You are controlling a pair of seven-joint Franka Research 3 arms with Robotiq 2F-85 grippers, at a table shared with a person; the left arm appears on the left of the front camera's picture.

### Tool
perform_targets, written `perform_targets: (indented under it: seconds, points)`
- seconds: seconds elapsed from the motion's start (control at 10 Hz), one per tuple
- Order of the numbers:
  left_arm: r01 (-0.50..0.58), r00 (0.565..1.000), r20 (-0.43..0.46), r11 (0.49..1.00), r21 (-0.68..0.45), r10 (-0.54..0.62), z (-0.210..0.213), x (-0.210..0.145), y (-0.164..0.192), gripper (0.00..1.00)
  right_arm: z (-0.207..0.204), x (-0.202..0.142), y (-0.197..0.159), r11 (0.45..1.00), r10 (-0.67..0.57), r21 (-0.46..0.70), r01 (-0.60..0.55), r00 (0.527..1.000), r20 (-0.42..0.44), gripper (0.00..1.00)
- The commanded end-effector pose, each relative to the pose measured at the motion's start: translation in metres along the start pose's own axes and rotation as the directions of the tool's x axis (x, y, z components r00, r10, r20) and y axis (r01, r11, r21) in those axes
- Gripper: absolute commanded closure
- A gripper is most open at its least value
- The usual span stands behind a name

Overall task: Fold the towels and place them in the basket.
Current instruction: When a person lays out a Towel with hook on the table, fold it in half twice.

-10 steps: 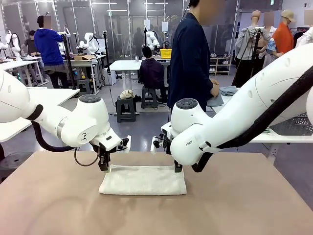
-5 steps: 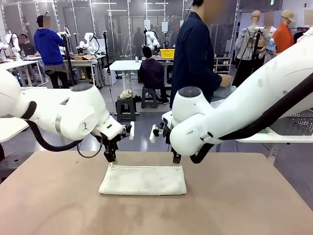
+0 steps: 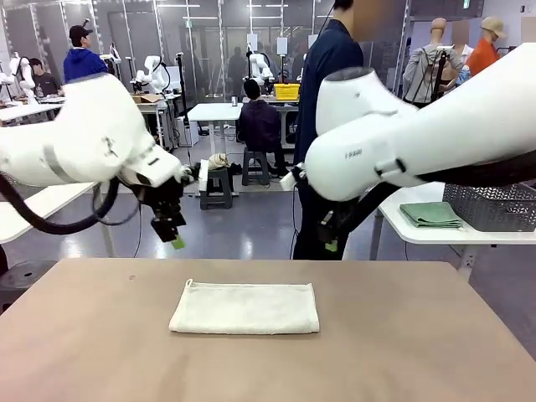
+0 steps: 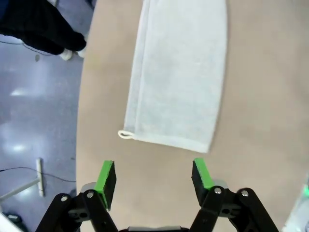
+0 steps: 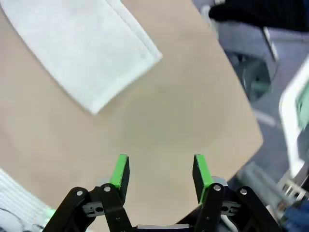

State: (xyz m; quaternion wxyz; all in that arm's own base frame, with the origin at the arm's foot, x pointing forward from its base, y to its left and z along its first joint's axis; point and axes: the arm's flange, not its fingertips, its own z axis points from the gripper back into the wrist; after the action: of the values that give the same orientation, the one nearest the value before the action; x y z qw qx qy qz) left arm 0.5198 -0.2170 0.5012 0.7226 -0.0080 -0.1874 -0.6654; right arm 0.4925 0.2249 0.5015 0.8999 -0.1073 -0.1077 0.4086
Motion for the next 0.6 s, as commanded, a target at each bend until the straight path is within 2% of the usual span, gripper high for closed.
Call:
perform_targets:
  seconds: [0.0,0.1,0.2,0.3,0.4,0.5]
  points:
    - [0.006,0.998,0.069,0.994,-0.107,0.002,0.018,-0.033,-0.006,0.2,0.019,-0.023,0.015,0.985,-0.167,0.025,0.171,0.98,-0.112,0.33]
    - [0.013,0.993,0.12,0.989,-0.149,0.006,0.026,-0.047,-0.005,0.2,0.029,-0.036,0.023,0.968,-0.245,0.025,0.251,0.959,-0.143,0.33]
    - [0.013,0.983,0.182,0.983,-0.183,0.021,0.036,-0.061,-0.004,0.2,0.036,-0.046,0.038,0.966,-0.246,0.043,0.255,0.958,-0.149,0.33]
    - [0.015,0.967,0.251,0.977,-0.213,0.04,0.043,-0.074,-0.004,0.2,0.042,-0.049,0.048,0.983,-0.168,0.063,0.174,0.981,-0.096,0.33]
    - [0.003,0.95,0.305,0.975,-0.22,0.065,0.052,-0.088,-0.005,0.2,0.035,-0.043,0.02,0.977,-0.206,0.015,0.211,0.967,-0.152,0.33]
    - [-0.001,0.927,0.367,0.976,-0.22,0.083,0.062,-0.104,-0.008,0.2,0.035,-0.043,0.02,0.977,-0.206,0.015,0.211,0.967,-0.152,0.33]
